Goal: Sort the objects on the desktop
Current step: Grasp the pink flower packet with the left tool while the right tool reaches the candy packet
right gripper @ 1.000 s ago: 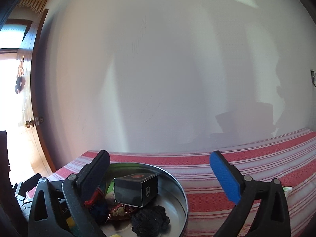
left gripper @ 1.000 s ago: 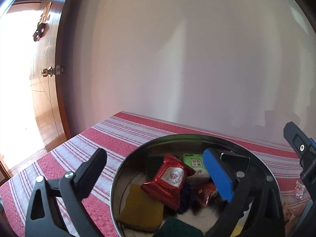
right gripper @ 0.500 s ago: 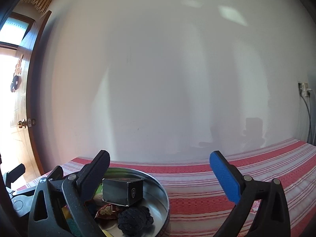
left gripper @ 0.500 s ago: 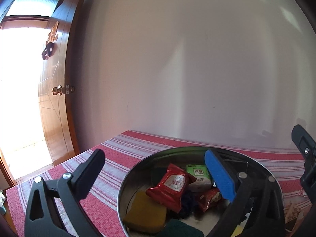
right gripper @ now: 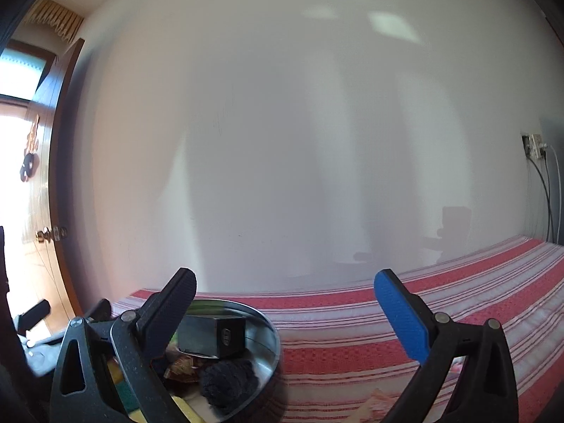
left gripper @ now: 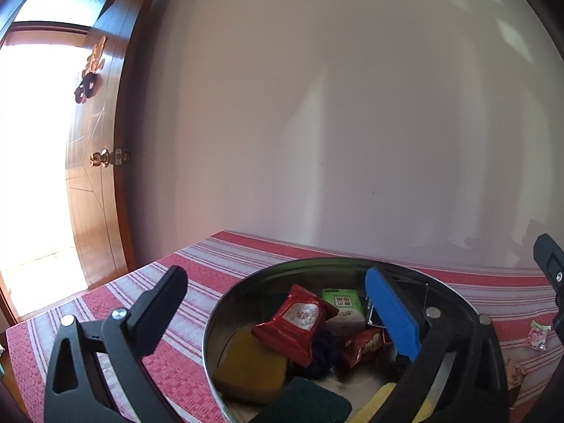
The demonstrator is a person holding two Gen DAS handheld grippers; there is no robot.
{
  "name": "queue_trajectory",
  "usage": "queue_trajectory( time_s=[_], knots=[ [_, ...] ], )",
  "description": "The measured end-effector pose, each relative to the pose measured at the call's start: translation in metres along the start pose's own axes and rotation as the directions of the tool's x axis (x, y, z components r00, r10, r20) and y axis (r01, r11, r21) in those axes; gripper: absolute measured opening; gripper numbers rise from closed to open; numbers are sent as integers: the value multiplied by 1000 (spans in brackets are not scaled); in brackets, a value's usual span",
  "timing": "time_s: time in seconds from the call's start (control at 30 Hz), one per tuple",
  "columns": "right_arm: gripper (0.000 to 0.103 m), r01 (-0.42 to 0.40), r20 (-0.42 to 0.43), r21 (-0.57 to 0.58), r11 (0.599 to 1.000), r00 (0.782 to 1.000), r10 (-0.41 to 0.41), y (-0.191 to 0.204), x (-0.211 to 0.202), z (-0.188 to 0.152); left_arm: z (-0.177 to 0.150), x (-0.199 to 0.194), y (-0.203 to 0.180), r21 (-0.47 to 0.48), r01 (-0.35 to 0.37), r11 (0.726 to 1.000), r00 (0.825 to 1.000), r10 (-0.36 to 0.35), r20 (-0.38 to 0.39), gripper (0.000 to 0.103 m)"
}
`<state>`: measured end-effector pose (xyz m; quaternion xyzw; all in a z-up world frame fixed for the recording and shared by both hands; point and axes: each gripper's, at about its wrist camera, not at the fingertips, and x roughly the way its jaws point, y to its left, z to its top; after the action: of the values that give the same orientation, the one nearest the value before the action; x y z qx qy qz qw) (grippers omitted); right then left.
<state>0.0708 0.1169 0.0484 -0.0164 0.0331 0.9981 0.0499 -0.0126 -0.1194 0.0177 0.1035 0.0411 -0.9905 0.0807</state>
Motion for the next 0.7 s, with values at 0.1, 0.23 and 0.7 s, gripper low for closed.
queue_trajectory(
  time_s=[0.1, 0.23, 0.7],
  knots=[
    [102, 42, 1, -81, 996, 999, -42, -7, 1, -1, -2, -2, -5, 10, 52, 999, 999, -51, -11, 103],
    [102, 73, -14, -61, 995, 997, -74, -39, 5, -2, -5, -13, -24, 84, 104, 991, 995, -104, -5, 103],
    [102, 239, -143, -12, 971, 961, -238, -140, 45, -6, -26, -83, -130, 412, 344, 844, 927, -376, -2, 103]
  ],
)
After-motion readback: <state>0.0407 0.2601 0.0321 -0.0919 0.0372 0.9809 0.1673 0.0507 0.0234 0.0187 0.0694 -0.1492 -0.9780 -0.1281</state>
